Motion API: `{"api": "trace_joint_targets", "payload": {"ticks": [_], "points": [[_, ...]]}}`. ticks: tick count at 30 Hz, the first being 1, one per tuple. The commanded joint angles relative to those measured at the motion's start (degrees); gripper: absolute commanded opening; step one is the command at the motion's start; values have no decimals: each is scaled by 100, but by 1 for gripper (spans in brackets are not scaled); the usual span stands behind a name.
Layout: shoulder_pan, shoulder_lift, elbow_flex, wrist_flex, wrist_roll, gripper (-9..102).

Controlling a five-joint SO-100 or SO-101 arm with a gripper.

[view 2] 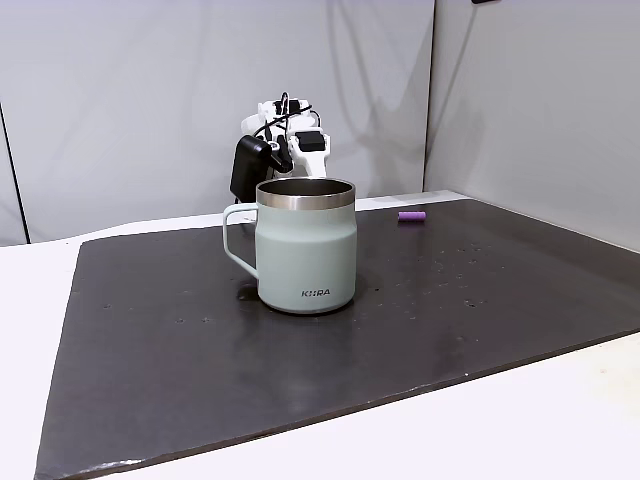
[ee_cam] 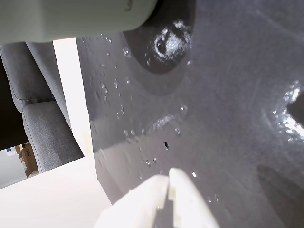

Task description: Grasp a pengrip and put it in the cup.

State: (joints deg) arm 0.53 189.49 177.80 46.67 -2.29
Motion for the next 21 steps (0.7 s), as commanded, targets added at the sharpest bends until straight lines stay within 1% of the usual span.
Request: {"api": "trace_joint_targets", "payload": {"ticks": [1,16,21], "points": [[-123,70,-18,-246,-105,0],[-220,62,-35,-246,-264,0],[-483,62,-255,167,-1679,0]]}}
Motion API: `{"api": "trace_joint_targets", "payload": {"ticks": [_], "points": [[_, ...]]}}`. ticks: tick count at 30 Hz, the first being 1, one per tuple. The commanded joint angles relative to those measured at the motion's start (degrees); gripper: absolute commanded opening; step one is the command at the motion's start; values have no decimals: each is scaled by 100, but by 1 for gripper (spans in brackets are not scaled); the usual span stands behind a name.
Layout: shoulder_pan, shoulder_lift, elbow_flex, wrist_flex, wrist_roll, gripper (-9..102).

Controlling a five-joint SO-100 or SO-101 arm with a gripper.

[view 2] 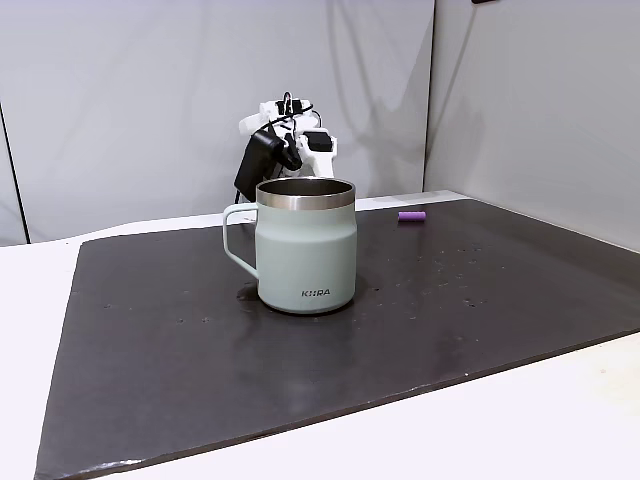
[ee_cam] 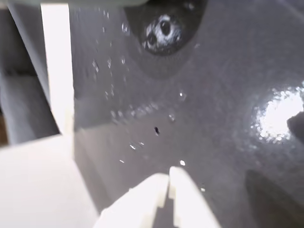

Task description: Grasp a pengrip and put it in the cup.

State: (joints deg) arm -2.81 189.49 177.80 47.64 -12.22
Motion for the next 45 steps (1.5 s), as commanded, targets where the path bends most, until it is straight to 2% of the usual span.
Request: {"api": "trace_joint_targets", "payload": {"ticks": [1,8,15,22,30,39,45], "points": [[-193,62,-334,141,-888,0],[-914,-158,-1160,861,-1925,0],[-1608,-2681,-3138,1248,-2312,0],[-2021,-4588,-4869,2065,-3050,1],[-2927,-4887,-5730,2883,-4518,1],[-3876,-5695,-6293,2672,-5880,2],[-4289,-6478,-6688,2628,-6328,3]]}}
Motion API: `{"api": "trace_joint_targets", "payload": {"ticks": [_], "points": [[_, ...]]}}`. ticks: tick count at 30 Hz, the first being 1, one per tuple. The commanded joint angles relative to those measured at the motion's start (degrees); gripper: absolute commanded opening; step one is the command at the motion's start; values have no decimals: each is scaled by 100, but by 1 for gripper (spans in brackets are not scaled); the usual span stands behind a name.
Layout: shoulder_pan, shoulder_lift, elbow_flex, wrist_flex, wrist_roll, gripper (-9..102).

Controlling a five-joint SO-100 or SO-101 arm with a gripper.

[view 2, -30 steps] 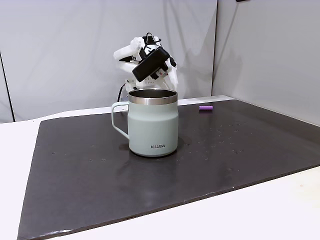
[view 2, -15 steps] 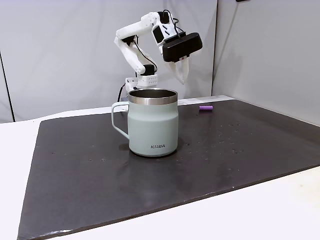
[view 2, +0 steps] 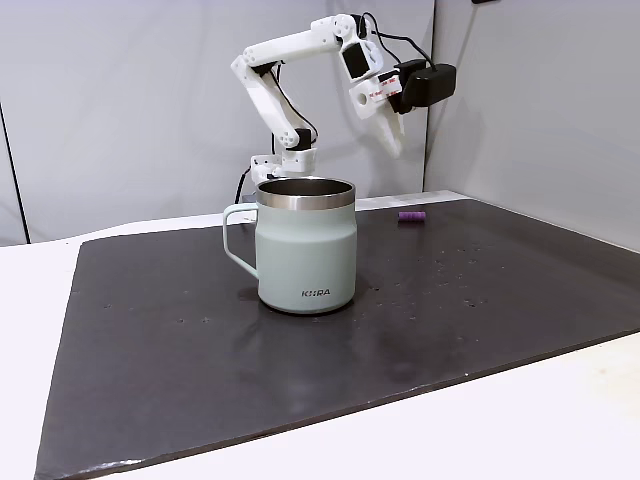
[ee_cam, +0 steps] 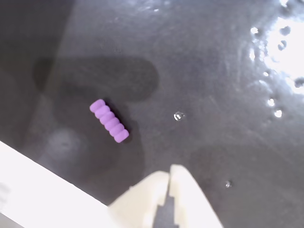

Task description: Grasp a pengrip and put it in the cup.

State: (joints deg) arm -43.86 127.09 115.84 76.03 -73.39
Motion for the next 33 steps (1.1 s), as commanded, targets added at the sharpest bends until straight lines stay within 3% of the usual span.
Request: {"api": "trace_joint_targets", "payload": {"ticks": [1,13,22,33], "points": [[-229,-360,-562,-202,-272,4],[-721,-1626,-967,378,-1239,21],[-914,-2162,-1063,817,-1934,27],[-1020,-3146,-1222,-158,-1995,28]]}}
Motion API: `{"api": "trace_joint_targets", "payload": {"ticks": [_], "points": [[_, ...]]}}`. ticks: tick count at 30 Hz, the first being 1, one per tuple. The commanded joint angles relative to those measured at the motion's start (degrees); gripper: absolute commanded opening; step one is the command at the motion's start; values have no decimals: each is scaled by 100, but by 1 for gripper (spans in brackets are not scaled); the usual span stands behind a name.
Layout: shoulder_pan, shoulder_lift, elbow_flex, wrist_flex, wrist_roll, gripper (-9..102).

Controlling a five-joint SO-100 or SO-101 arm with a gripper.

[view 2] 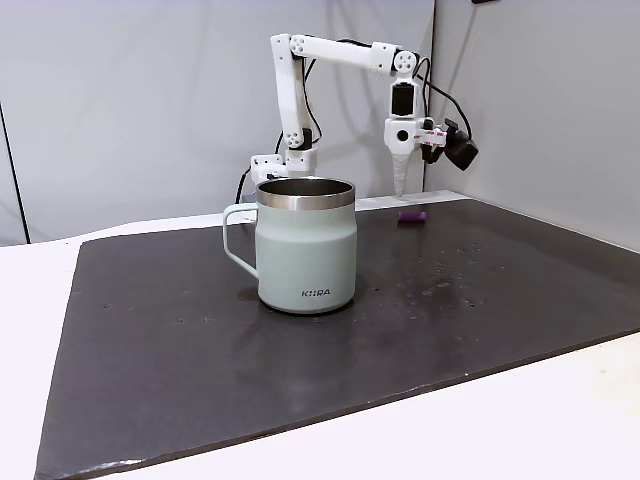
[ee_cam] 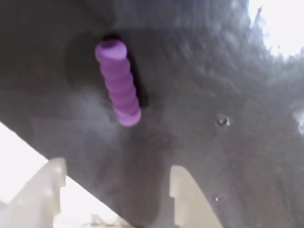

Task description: Grasp a pengrip and put it in the cup.

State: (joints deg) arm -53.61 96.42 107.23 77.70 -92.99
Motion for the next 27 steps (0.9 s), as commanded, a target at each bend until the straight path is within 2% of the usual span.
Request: {"api": "trace_joint_targets", "payload": {"ticks": [1,8,18,27], "points": [[-53,-149,-360,-439,-35,28],[-246,-633,-378,-976,114,28],[-316,-967,-316,-1134,176,28],[-299,-1195,79,-1644,167,26]]}}
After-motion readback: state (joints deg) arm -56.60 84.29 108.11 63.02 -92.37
